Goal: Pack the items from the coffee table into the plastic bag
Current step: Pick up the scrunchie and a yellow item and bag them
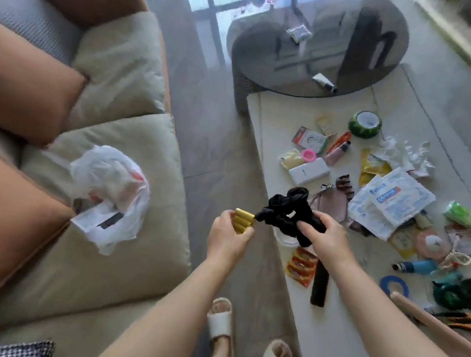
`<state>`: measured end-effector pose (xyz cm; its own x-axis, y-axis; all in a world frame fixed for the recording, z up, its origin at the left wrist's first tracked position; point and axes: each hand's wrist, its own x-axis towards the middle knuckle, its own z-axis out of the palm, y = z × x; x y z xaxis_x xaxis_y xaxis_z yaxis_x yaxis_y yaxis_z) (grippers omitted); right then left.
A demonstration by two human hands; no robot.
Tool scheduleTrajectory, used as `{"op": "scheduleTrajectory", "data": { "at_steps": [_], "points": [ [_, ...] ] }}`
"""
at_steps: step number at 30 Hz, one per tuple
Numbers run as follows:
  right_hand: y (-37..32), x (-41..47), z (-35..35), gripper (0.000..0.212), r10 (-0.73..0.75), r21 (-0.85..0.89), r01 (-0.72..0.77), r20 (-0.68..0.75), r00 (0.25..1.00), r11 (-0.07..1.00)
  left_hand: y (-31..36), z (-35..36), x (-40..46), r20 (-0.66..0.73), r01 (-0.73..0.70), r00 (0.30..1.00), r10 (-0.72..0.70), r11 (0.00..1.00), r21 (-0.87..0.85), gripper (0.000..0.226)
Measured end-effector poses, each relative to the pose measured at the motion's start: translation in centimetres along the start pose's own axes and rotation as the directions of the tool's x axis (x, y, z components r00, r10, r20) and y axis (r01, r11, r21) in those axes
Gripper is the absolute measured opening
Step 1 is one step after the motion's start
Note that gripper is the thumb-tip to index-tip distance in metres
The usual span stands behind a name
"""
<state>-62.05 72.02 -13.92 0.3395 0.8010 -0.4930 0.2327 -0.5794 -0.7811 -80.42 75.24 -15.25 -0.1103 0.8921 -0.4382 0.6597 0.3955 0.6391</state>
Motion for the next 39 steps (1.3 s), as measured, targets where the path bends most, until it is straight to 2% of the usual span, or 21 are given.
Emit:
{"op": "scheduleTrajectory", "data": {
  "at_steps": [6,16,19,23,28,33,37,39],
  "points": [
    [-7.7,0.5,8.4,0.035,-0.106,-0.061,0.117,0.157,0.982,0.991,-3.5,-9.3,2.5,-0.183,0.113,0.974,-0.130,0.989,-0.100,0.031],
    [-15.7,2.2,24.9,0.027,-0.126,-0.196,0.195,0.316,0.940,0.961,-13.5,-21.9,8.4,-0.337,0.288,0.874,-0.350,0.932,-0.222,0.042],
    [-17.5,2.8,29.9,0.024,-0.117,-0.237,0.201,0.329,0.937,0.951,-17.0,-25.4,10.8,-0.328,0.352,0.843,-0.426,0.898,-0.263,0.042],
    [-19.0,4.5,36.4,0.026,-0.101,-0.302,0.205,0.326,0.940,0.931,-21.4,-28.4,14.6,-0.349,0.418,0.814,-0.464,0.886,-0.202,0.050],
    [-19.6,6.8,42.9,0.029,-0.018,-0.410,0.171,0.350,0.937,0.896,-25.1,-29.2,19.0,-0.259,0.504,0.798,-0.544,0.838,-0.210,0.044],
    [-20.1,8.6,47.0,0.028,-0.033,-0.463,0.212,0.365,0.931,0.861,-26.8,-28.7,22.4,-0.196,0.549,0.790,-0.581,0.812,-0.198,0.048],
    [-20.0,10.1,49.4,0.047,-0.050,-0.398,0.242,0.436,0.899,0.885,-27.2,-28.7,25.0,-0.202,0.506,0.817,-0.540,0.840,-0.197,0.048],
    [-19.9,10.5,49.8,0.054,-0.036,-0.453,0.284,0.483,0.875,0.845,-27.1,-28.7,25.8,-0.173,0.474,0.847,-0.503,0.861,-0.182,0.047]
  ]
}}
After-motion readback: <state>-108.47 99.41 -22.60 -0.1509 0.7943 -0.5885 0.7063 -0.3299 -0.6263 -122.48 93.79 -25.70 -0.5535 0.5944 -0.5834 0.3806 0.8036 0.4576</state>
